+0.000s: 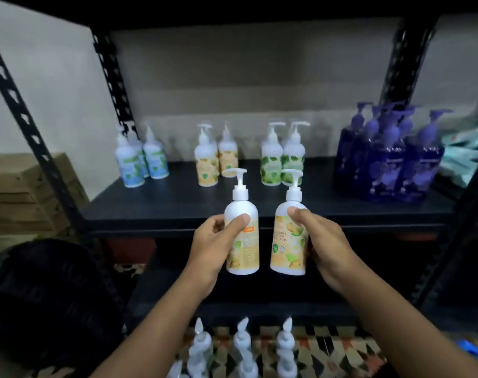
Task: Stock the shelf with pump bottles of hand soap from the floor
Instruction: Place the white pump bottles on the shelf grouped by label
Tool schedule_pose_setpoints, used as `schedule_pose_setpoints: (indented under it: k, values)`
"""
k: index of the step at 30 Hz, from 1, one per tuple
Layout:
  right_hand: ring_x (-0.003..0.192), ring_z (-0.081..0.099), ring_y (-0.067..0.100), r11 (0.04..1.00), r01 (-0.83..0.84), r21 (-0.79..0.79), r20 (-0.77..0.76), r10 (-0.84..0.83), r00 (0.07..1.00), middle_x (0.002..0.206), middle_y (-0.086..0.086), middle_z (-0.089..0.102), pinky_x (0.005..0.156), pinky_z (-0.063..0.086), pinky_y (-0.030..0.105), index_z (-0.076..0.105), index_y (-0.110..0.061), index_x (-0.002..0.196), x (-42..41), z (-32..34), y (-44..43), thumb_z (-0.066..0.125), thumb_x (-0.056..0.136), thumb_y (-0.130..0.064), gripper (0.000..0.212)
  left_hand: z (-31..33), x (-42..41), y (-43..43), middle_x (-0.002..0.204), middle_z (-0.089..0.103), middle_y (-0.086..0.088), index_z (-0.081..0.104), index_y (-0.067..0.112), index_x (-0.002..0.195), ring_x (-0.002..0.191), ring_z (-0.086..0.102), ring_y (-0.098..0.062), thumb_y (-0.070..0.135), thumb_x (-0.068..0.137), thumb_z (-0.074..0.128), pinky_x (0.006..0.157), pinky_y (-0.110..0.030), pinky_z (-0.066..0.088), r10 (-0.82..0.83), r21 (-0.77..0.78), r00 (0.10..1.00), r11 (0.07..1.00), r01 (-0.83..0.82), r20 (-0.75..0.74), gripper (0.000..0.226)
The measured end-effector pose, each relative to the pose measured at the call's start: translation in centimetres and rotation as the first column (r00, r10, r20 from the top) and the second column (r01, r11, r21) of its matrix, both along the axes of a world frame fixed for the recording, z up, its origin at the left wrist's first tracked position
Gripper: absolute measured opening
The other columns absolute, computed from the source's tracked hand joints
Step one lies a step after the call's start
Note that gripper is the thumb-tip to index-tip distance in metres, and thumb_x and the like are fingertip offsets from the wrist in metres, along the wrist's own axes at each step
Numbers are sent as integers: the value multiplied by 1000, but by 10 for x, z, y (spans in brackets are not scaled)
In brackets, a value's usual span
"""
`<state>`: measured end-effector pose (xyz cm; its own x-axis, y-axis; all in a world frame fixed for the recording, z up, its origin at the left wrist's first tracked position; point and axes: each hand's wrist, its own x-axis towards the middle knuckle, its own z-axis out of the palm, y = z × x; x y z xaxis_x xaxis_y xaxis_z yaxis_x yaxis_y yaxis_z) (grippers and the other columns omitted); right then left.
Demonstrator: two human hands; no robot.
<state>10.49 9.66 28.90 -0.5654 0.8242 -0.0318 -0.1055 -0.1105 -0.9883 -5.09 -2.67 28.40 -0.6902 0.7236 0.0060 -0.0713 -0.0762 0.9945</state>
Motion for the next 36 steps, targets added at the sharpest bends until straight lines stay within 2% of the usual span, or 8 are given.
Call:
schedule_pose_setpoints:
  k: [4, 9, 15, 19, 22, 25, 31, 36]
  values:
    - [99, 72, 31, 996, -70, -59, -91, 65, 994, 109, 16, 74, 92, 57, 54, 69, -6, 114, -21, 5, -8, 79, 74, -50, 60, 10, -15, -8, 90, 75, -9, 70, 9, 103, 79, 72, -21, 38, 88, 70, 72, -39, 58, 79, 51, 994, 995, -83, 78, 33]
    - [105, 71, 31, 987, -111, -117, -54, 106, 993, 114, 13, 73, 92, 57, 54, 66, -16, 119, -42, -9, -19, 63, 90, -51, 46, -11, -25, -20, 107, 75, -15, 70, 13, 117, 85, 72, -25, 53, 95, 53, 64, -39, 57, 56, 17, 978, 998, -60, 203, 49]
    - [99, 72, 37, 977, -180, -116, -51, 175, 983, 107, 13, 73, 82, 61, 52, 61, -23, 122, -53, -8, -22, 58, 82, -66, 59, -4, -32, -20, 102, 72, -17, 60, 11, 124, 82, 74, -33, 56, 90, 55, 67, -46, 59, -7, 70, 969, 998, -11, 246, 56]
    - [99, 71, 28, 953, -265, -146, -75, 256, 964, 108, 10, 71, 85, 59, 51, 63, -24, 122, -52, -14, -17, 77, 79, -38, 48, -13, -39, -22, 112, 70, -19, 56, 18, 122, 98, 73, -33, 31, 73, 69, 75, -48, 61, 19, 35, 984, 999, -26, 176, 53]
    - [104, 70, 35, 953, -297, -54, -58, 294, 954, 112, 16, 71, 91, 56, 58, 61, -21, 125, -53, -16, -16, 72, 72, -14, 55, -18, -41, -23, 109, 72, -10, 57, 27, 119, 96, 73, -25, 25, 66, 75, 79, -44, 61, 50, 37, 996, 998, -53, 68, 56]
    - [102, 72, 34, 966, -255, -31, -33, 254, 967, 112, 18, 72, 89, 58, 54, 58, -12, 124, -58, -18, -19, 74, 70, -15, 57, -21, -42, -25, 105, 75, -3, 59, 32, 121, 95, 74, -21, 25, 71, 81, 80, -43, 60, 67, 33, 998, 997, -67, 3, 55]
    - [100, 69, 36, 912, -274, -305, -183, 226, 957, 123, 24, 67, 88, 55, 55, 64, -2, 122, -54, -10, -23, 56, 83, -17, 43, -22, -40, -30, 107, 74, -9, 62, 29, 117, 98, 73, -27, 30, 74, 73, 88, -51, 59, 75, 37, 996, 996, -76, 45, 44]
    - [88, 69, 27, 937, -274, -219, -208, 229, 951, 95, 12, 69, 79, 59, 44, 61, -10, 122, -56, -9, -31, 77, 72, -22, 54, -21, -36, -33, 107, 74, -7, 61, 31, 117, 98, 73, -27, 32, 73, 71, 89, -54, 59, 92, 34, 995, 995, -93, 38, 45]
